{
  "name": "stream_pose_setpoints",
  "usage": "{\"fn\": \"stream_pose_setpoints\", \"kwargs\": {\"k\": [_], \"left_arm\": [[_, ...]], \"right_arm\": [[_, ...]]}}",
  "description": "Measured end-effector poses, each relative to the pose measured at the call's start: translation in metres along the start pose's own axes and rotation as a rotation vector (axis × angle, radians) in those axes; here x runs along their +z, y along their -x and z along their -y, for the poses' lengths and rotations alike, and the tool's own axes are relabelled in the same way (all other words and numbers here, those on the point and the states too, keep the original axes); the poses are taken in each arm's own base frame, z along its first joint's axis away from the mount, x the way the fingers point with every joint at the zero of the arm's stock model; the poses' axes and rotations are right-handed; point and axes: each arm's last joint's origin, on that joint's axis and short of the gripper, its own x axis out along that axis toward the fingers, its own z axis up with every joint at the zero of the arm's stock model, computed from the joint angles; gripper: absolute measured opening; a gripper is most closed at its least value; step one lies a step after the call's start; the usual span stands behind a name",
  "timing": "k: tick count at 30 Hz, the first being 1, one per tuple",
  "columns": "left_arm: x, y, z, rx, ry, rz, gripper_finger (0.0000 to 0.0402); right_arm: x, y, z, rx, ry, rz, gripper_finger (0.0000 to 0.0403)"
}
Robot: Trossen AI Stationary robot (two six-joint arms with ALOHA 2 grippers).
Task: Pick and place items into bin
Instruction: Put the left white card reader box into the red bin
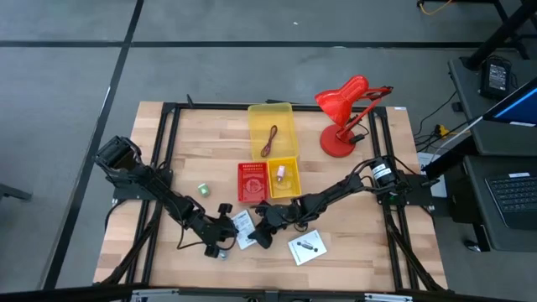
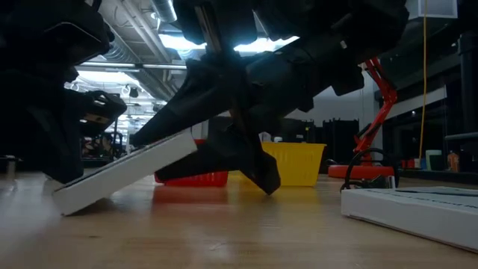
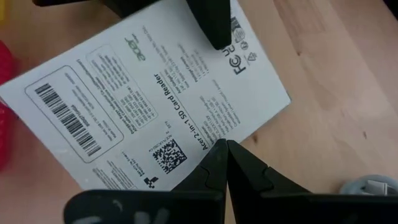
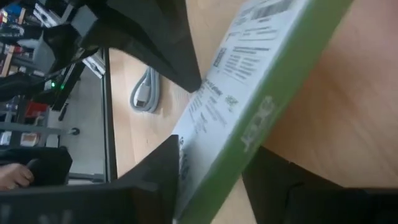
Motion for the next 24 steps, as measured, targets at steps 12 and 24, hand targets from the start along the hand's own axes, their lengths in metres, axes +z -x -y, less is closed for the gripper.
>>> {"fn": "stream_pose_setpoints", "kwargs": {"k": [12,24], "left_arm": [[0.006,0.011,0.007,-0.066,-0.047,0.044,0.0002],[0.007,0.071,0.038,0.014,-0.156,0.207,0.0002]], "right_arm": [[-0.001,0.0,0.0,0.016,0.028,-0.009,0.0023],[-0.005,0.002,-0.01,0.043,0.094,0.015,0.002]]}}
